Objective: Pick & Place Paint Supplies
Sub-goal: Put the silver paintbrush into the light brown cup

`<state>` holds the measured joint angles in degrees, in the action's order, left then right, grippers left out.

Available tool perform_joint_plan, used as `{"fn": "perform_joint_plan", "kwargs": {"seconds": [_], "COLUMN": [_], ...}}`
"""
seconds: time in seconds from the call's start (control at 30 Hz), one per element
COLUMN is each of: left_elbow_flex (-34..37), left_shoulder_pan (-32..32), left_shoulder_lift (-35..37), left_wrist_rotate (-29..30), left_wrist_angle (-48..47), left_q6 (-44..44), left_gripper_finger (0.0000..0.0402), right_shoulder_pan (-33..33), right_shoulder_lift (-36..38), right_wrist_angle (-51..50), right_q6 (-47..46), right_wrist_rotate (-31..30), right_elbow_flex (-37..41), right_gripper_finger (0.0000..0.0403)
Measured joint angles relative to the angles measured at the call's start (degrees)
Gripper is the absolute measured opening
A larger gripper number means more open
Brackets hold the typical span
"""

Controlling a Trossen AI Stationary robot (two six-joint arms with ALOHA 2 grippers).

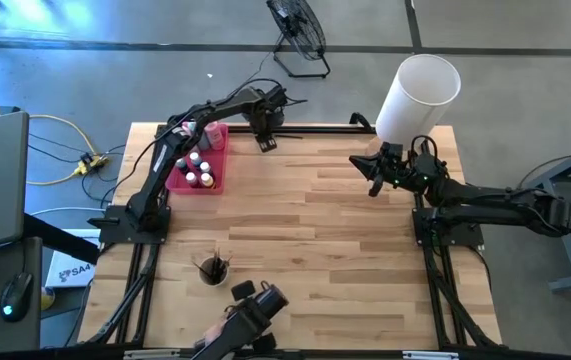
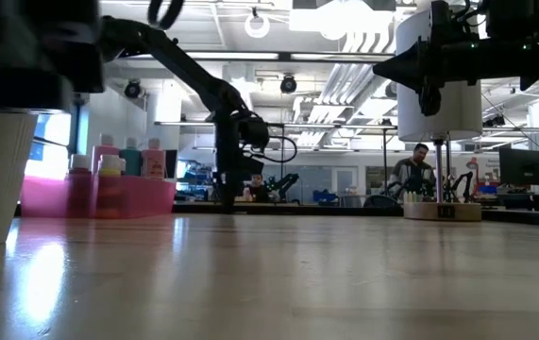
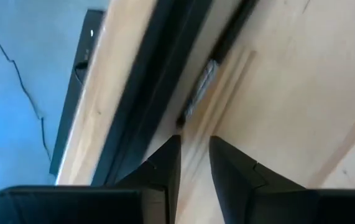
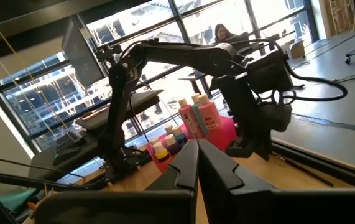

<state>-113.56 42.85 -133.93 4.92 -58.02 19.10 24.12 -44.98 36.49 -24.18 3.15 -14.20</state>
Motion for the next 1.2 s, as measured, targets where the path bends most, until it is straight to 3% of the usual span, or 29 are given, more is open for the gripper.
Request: {"fn": "perform_joint_plan", "kwargs": {"seconds": [0.47, 1.03, 1.2], "left_elbow_flex": [0.0, 0.76, 0.79], "left_shoulder_pan": [0.02, -0.09, -0.09], "left_shoulder_lift": [0.0, -0.33, -0.33], "left_wrist_rotate": [-3.25, -4.58, -5.83], "left_wrist_angle": [5.87, 4.55, 3.98], "left_q6": [0.98, 2.07, 2.07], "left_gripper_finger": [0.0083, 0.0083, 0.006], "right_shoulder_pan": [0.0, 0.0, 0.0], "right_shoulder_lift": [0.01, 0.01, 0.01], "right_wrist_angle": [0.0, 0.22, 0.23], "right_q6": [0.0, 0.0, 0.0], "right_wrist_rotate": [0.0, -0.04, -0.03], "right_elbow_flex": [0.0, 0.0, 0.0], "right_gripper_finger": [0.0002, 0.0002, 0.0002]}}
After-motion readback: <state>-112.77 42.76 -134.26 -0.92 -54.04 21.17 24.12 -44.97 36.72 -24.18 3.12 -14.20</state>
